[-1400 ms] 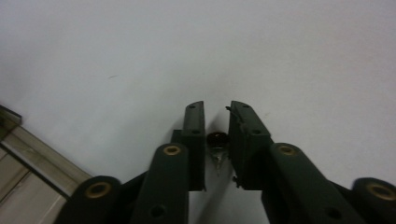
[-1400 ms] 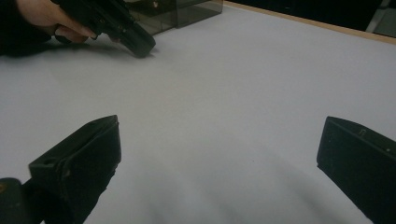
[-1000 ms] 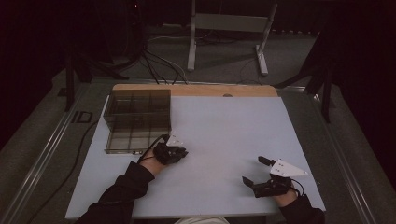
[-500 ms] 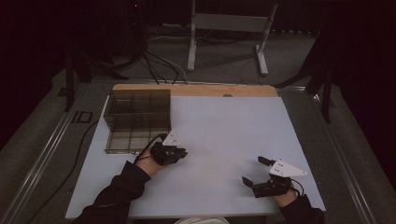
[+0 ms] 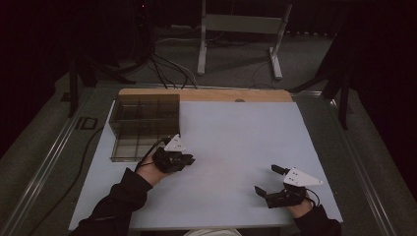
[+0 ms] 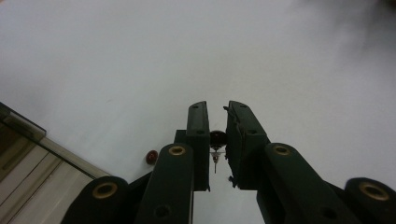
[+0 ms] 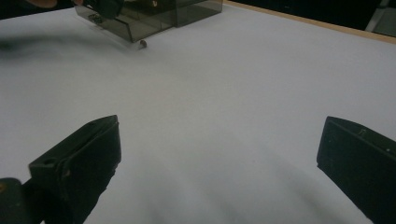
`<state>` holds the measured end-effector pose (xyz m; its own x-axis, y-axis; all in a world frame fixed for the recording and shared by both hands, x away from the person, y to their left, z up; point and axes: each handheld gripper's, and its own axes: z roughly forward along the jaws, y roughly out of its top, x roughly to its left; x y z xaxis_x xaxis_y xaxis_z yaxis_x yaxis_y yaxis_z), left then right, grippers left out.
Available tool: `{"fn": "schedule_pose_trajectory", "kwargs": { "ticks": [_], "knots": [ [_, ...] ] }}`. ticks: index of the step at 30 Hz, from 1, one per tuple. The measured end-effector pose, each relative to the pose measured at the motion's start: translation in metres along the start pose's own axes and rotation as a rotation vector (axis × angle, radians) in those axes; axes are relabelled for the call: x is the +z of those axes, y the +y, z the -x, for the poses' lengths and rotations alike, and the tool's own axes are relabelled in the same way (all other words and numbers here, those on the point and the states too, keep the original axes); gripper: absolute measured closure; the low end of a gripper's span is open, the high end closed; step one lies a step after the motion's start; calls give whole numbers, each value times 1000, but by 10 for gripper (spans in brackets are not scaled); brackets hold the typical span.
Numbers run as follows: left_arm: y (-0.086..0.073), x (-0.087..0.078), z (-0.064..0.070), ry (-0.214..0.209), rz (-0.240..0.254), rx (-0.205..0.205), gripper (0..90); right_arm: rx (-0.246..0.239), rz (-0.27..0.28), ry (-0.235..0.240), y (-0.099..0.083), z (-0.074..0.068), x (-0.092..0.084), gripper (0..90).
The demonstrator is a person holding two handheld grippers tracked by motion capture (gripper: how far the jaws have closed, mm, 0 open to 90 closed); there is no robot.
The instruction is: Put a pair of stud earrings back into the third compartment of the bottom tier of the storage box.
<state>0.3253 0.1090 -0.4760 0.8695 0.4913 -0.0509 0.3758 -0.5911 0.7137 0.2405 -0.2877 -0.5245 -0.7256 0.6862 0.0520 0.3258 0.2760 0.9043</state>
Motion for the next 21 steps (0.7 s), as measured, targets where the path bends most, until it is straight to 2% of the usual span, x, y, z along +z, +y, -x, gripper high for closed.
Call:
{"fn": "schedule_pose_trajectory", "kwargs": {
  "ticks": [12, 21],
  "knots": [
    [8, -16, -4, 5, 25, 0, 815, -1, -1, 0, 0, 0, 0, 1],
    [10, -26, -12, 30, 42, -18, 815, 4, 3, 0, 0, 0, 0, 1]
  ]
}}
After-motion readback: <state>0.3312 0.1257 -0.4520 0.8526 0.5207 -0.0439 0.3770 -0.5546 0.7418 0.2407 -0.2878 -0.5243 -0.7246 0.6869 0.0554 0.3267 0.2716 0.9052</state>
